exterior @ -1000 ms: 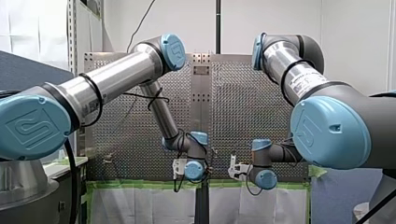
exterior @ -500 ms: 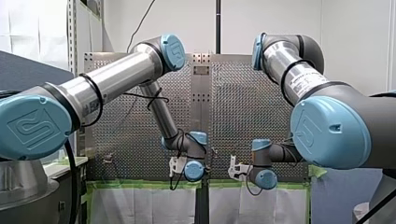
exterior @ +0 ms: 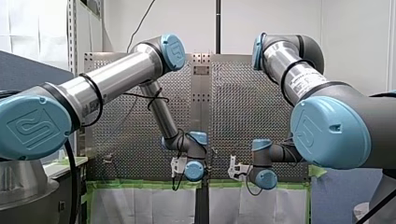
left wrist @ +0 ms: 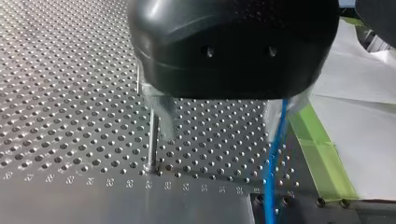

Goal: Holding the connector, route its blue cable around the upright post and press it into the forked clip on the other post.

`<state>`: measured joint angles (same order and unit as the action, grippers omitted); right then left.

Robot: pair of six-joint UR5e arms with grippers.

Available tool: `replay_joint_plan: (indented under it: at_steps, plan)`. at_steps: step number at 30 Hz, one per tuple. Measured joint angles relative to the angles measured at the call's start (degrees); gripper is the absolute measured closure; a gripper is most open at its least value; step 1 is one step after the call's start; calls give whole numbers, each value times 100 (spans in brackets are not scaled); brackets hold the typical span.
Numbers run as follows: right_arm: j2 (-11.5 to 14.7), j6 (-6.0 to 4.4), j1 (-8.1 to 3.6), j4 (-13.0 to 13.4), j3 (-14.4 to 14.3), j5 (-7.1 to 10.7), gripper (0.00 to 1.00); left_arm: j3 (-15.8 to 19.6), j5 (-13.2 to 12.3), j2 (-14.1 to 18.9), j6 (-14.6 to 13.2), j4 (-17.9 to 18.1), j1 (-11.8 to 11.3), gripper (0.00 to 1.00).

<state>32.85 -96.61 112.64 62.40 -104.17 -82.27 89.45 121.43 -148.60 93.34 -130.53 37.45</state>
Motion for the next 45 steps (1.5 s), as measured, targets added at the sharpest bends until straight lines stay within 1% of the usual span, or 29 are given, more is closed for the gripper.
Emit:
replay_joint_plan:
  at_steps: [1,2,3,4,5,6,7,15,19,23,29,36,45]
  plan:
    - [0,0,0,0,1,3,100,0,-2,1,6,1,-4,38]
    - [0,0,0,0,1,5,100,0,-3,2,14,1,-9,58]
    - [0,0,0,1,1,6,100,0,-6,2,18,2,-11,58]
    - [0,0,-1,1,0,7,100,0,-11,1,19,4,-13,72]
    - [0,2,-1,-1,0,7,100,0,-20,0,20,5,-14,92]
    - [0,3,0,-6,1,7,100,0,-25,0,20,6,-15,92]
    - [0,5,0,-12,1,8,100,1,-25,0,21,7,-17,100]
    - [1,24,0,-40,4,8,100,0,9,3,102,14,-34,100]
    - [1,19,-14,-44,4,4,100,0,119,3,92,20,18,100]
    - [0,12,-62,-71,4,-6,100,0,283,3,-14,51,121,100]
    - [-1,4,-171,-89,28,3,100,-1,392,3,-93,195,256,100]
    - [-1,-7,-272,-112,97,16,100,-12,371,2,-85,306,289,100]
    - [0,-9,-407,-159,195,61,100,-73,232,-1,-71,264,275,100]
